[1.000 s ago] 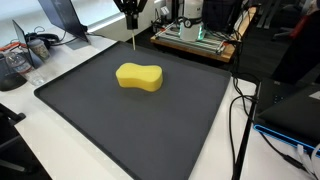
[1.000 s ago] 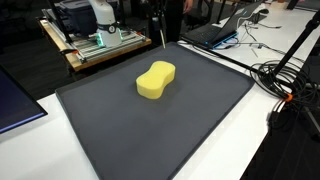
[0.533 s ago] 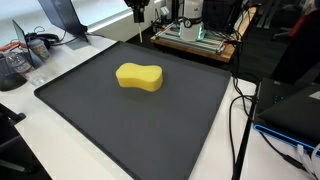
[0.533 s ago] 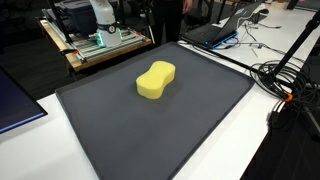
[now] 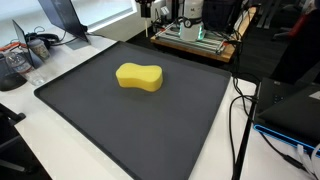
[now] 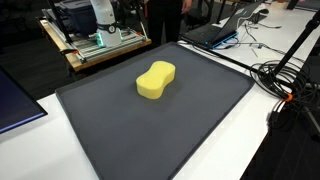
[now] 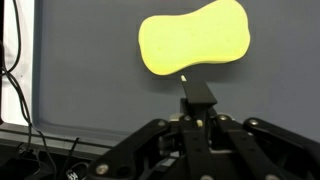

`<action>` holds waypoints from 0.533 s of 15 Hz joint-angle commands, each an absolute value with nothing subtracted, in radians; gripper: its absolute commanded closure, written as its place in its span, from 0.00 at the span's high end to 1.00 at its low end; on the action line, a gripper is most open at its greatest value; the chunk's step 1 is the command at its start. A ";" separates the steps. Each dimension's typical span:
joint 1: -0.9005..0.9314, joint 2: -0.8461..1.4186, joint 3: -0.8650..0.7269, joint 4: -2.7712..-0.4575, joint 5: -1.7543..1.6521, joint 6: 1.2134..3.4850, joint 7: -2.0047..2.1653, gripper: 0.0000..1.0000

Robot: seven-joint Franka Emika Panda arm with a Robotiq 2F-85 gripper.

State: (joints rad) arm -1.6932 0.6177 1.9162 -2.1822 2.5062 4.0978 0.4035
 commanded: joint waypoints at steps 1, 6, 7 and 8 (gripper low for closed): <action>-1.769 0.616 1.945 -2.305 2.509 3.982 0.446 0.03; -1.762 0.555 1.840 -2.408 2.512 3.844 0.468 0.03; -1.758 0.573 1.825 -2.423 2.512 3.828 0.482 0.03; -1.745 0.578 1.801 -2.431 2.512 3.832 0.521 0.03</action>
State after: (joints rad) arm -1.7566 0.5894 1.8468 -2.3962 2.5061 3.8650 0.4523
